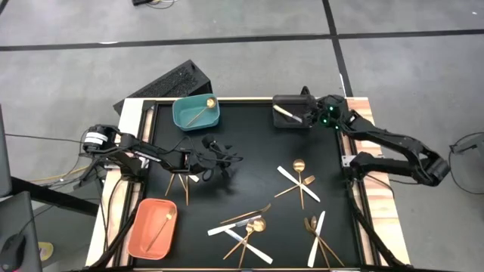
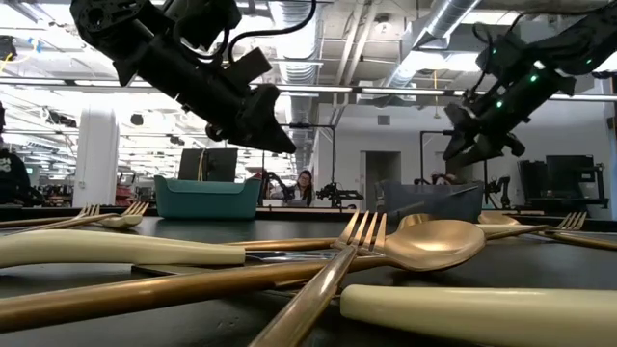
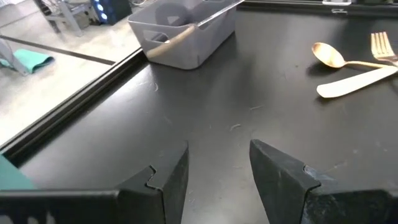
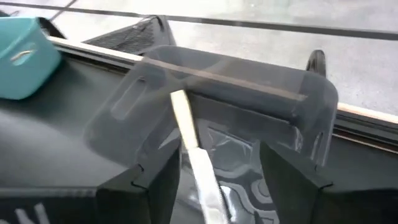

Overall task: Sort silverware by color (type)
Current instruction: Put the gold fork into the orange bin

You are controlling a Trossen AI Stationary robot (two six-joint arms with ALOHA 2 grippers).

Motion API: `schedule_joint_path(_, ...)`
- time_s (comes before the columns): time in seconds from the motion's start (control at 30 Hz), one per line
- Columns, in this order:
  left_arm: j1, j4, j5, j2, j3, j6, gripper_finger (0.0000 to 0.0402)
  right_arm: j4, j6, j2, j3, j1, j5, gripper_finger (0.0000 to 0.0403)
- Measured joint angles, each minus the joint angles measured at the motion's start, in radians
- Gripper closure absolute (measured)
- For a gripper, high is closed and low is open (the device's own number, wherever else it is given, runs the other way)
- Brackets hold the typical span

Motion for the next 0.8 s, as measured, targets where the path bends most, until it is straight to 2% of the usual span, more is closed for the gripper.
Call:
schedule_joint_path(0.17, -0.007, 0.0, 0.09, 0.0, 0.0, -0.01, 0.0241, -0.065, 0.014, -0.11, 0.0, 0.148, -0.048, 0.0172)
schedule_joint_path(0.3, -0.038, -0.006, 0.237, 0.0, 0.0, -0.023, 0.0241, -0.093, 0.047, -0.179, -0.001, 0.35, -0.046, 0.0181)
schedule_joint_path(0.37, -0.061, -0.012, 0.268, 0.0, 0.0, -0.043, 0.0241, -0.066, 0.069, -0.196, -0.01, 0.465, 0.003, 0.0184)
schedule_joint_path(0.47, -0.104, -0.017, 0.246, 0.0, 0.0, -0.066, 0.0241, 0.018, 0.09, -0.191, -0.039, 0.644, 0.126, 0.0187)
schedule_joint_path(0.63, -0.158, -0.037, 0.108, 0.0, 0.0, -0.124, 0.0241, 0.262, 0.088, -0.117, -0.102, 0.88, 0.312, 0.0188)
schedule_joint_path(0.8, -0.166, -0.033, 0.054, 0.0, 0.0, -0.132, 0.0241, 0.388, 0.061, 0.003, -0.112, 1.005, 0.336, 0.0188)
